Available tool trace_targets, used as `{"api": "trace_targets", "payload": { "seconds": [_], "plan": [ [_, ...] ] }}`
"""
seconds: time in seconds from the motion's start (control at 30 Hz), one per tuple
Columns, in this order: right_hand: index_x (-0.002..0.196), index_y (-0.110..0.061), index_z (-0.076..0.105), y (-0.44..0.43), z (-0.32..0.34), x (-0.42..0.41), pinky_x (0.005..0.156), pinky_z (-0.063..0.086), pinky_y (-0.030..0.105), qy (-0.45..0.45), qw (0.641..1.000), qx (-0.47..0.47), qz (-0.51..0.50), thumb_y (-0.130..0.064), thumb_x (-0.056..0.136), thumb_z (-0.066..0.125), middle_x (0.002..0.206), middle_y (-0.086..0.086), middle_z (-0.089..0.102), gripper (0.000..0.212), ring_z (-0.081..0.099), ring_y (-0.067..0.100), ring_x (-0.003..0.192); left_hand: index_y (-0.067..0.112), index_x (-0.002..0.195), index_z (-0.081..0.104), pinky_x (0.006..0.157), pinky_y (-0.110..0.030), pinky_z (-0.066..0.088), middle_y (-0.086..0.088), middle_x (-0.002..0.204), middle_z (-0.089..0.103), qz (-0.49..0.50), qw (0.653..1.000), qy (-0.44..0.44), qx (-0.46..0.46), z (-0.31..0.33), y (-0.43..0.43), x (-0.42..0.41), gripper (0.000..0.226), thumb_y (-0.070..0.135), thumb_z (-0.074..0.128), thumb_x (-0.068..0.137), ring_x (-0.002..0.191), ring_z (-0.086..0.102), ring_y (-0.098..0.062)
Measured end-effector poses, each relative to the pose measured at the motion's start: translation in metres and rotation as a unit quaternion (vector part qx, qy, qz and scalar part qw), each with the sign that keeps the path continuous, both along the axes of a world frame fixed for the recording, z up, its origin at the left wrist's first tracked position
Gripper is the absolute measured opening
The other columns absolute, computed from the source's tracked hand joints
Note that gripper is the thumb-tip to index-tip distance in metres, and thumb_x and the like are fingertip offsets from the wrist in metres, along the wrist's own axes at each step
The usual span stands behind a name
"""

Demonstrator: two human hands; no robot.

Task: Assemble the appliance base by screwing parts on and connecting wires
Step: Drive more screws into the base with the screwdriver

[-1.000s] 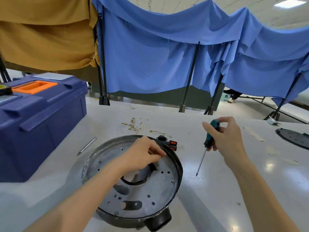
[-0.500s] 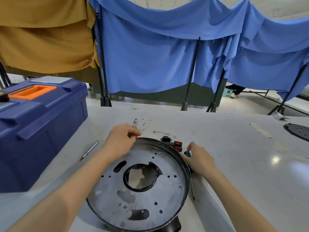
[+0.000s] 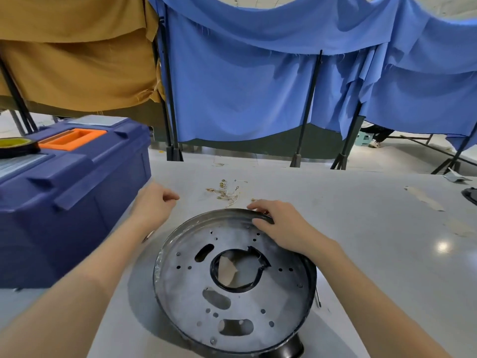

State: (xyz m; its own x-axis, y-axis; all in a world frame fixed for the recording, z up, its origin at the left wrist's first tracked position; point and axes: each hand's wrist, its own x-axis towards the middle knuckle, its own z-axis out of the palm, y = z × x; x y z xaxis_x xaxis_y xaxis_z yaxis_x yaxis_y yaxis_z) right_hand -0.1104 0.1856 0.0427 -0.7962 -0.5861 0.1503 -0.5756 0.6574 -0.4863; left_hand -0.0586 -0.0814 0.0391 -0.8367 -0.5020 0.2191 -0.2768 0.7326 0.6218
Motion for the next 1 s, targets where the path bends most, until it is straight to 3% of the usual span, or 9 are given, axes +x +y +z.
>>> {"api": "trace_targets", "payload": {
  "seconds": [0.13, 0.27, 0.4, 0.5, 0.57, 0.63, 0.73, 0.87, 1.0],
  "plan": [
    [0.131, -0.016, 0.058, -0.005, -0.007, 0.001, 0.106, 0.038, 0.033, 0.02, 1.0, -0.009, -0.014, -0.006, 0.097, 0.047, 0.132, 0.005, 0.061, 0.037, 0.051, 0.023, 0.124, 0.005, 0.115, 0.067, 0.087, -0.033, 0.045, -0.012, 0.109, 0.063, 0.014, 0.993, -0.115, 0.008, -0.019, -0.011, 0.006, 0.038, 0.022, 0.076, 0.082, 0.105, 0.056, -0.03],
    [0.127, -0.017, 0.061, -0.005, -0.01, -0.002, 0.1, 0.042, 0.031, 0.012, 0.999, -0.031, -0.02, -0.009, 0.098, 0.047, 0.123, 0.006, 0.065, 0.034, 0.056, 0.023, 0.117, 0.011, 0.091, 0.06, 0.086, -0.037, 0.048, -0.019, 0.111, 0.061, 0.021, 0.987, -0.157, -0.018, -0.027, -0.007, 0.007, 0.019, 0.018, 0.074, 0.08, 0.101, 0.057, -0.036],
    [0.126, -0.018, 0.063, -0.004, -0.011, -0.003, 0.094, 0.041, 0.024, 0.009, 0.999, -0.048, -0.018, -0.009, 0.098, 0.048, 0.121, 0.003, 0.066, 0.033, 0.057, 0.02, 0.114, 0.0, 0.122, 0.043, 0.087, -0.04, 0.043, -0.023, 0.117, 0.057, 0.044, 0.985, -0.164, 0.002, -0.033, -0.007, 0.004, 0.047, 0.015, 0.07, 0.087, 0.101, 0.054, -0.038],
    [0.126, -0.018, 0.064, -0.004, -0.01, -0.004, 0.097, 0.041, 0.024, -0.003, 0.998, -0.054, -0.018, -0.011, 0.099, 0.048, 0.124, 0.001, 0.066, 0.032, 0.057, 0.018, 0.116, 0.0, 0.125, 0.043, 0.093, -0.042, 0.045, -0.025, 0.12, 0.057, 0.053, 0.987, -0.148, 0.033, -0.029, -0.005, 0.0, 0.041, 0.014, 0.062, 0.091, 0.109, 0.054, -0.041],
    [0.125, -0.017, 0.065, -0.003, -0.009, -0.003, 0.1, 0.045, 0.028, -0.018, 0.996, -0.086, -0.034, -0.017, 0.1, 0.051, 0.124, 0.001, 0.066, 0.028, 0.059, 0.017, 0.116, 0.001, 0.125, 0.049, 0.093, -0.041, 0.045, -0.022, 0.119, 0.059, 0.058, 0.993, -0.088, 0.053, -0.019, 0.0, -0.002, 0.035, 0.017, 0.058, 0.095, 0.111, 0.054, -0.04],
    [0.121, -0.016, 0.068, 0.0, -0.006, -0.003, 0.094, 0.046, 0.023, 0.004, 0.989, -0.137, -0.062, -0.025, 0.099, 0.056, 0.121, -0.001, 0.067, 0.027, 0.06, 0.013, 0.111, 0.005, 0.118, 0.059, 0.082, -0.032, 0.044, -0.012, 0.106, 0.063, 0.023, 0.996, -0.004, 0.083, -0.003, 0.013, -0.004, 0.023, 0.012, 0.058, 0.096, 0.103, 0.057, -0.029],
    [0.114, -0.016, 0.072, 0.004, 0.006, 0.004, 0.074, 0.044, 0.007, 0.015, 0.968, -0.241, -0.072, -0.032, 0.093, 0.065, 0.102, -0.007, 0.072, 0.027, 0.063, 0.003, 0.092, 0.011, 0.104, 0.066, 0.061, -0.014, 0.041, 0.002, 0.085, 0.062, -0.115, 0.982, 0.057, 0.137, 0.024, 0.052, -0.004, 0.015, 0.004, 0.062, 0.092, 0.074, 0.055, -0.01],
    [0.096, -0.015, 0.075, 0.012, 0.023, 0.019, 0.073, 0.055, 0.018, -0.033, 0.935, -0.351, -0.036, -0.025, 0.087, 0.073, 0.08, -0.004, 0.075, 0.014, 0.069, 0.004, 0.077, 0.021, 0.084, 0.068, 0.062, -0.011, 0.046, 0.005, 0.075, 0.066, -0.287, 0.939, 0.068, 0.177, 0.037, 0.11, 0.003, 0.018, 0.003, 0.067, 0.088, 0.065, 0.058, 0.0],
    [0.079, -0.008, 0.073, 0.037, 0.026, 0.029, 0.054, 0.049, 0.017, -0.041, 0.922, -0.383, -0.043, -0.014, 0.087, 0.072, 0.068, -0.001, 0.072, 0.01, 0.059, 0.005, 0.055, 0.022, 0.089, 0.066, 0.071, -0.019, 0.052, 0.004, 0.081, 0.068, -0.303, 0.93, 0.076, 0.192, 0.029, 0.143, 0.012, 0.015, 0.012, 0.076, 0.082, 0.073, 0.063, -0.006]
  ]
}}
